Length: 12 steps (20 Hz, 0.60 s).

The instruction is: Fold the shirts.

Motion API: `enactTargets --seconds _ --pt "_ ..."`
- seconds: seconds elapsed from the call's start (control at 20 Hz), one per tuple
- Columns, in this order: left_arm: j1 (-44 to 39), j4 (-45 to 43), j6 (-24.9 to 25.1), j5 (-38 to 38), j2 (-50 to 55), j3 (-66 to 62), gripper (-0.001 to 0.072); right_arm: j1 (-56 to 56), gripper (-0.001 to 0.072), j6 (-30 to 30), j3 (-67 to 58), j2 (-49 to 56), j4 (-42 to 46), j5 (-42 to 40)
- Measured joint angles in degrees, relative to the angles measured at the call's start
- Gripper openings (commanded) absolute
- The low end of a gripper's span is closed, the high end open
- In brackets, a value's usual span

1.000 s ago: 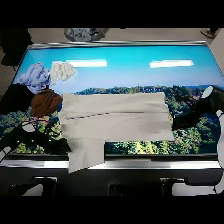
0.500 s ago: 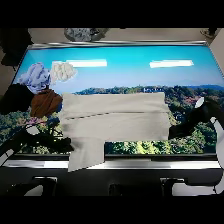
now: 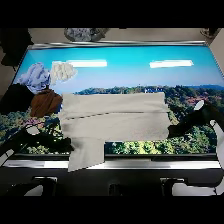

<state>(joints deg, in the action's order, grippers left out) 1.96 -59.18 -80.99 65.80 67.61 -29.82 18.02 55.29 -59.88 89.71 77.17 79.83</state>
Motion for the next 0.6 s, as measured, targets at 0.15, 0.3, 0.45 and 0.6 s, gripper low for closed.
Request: enactTargets --seconds 0.15,0.3,0.45,0.6 --pt "-0.15 -0.61 1.25 -0.42 -0.66 -0.26 0.0021 -0.07 0.0043 -1.73 0.28 -0.79 -0.44 -0.59" --pt "0.20 -3.43 3.34 -4.07 -3.98 -2.36 0.0018 -0.09 0.0042 -3.69 0.26 -3.80 -0.15 -2.14" --pt "0.61 -2.23 3.76 -2.73 -8.44 -7.43 0.0017 -0.09 0.0042 -4.66 -1.42 -6.88 -0.94 -1.68" --pt "0.83 -3.21 2.91 -4.94 -9.22 -14.36 0.0016 -1.14 0.0041 -4.96 -6.75 -7.65 -3.02 -2.38"
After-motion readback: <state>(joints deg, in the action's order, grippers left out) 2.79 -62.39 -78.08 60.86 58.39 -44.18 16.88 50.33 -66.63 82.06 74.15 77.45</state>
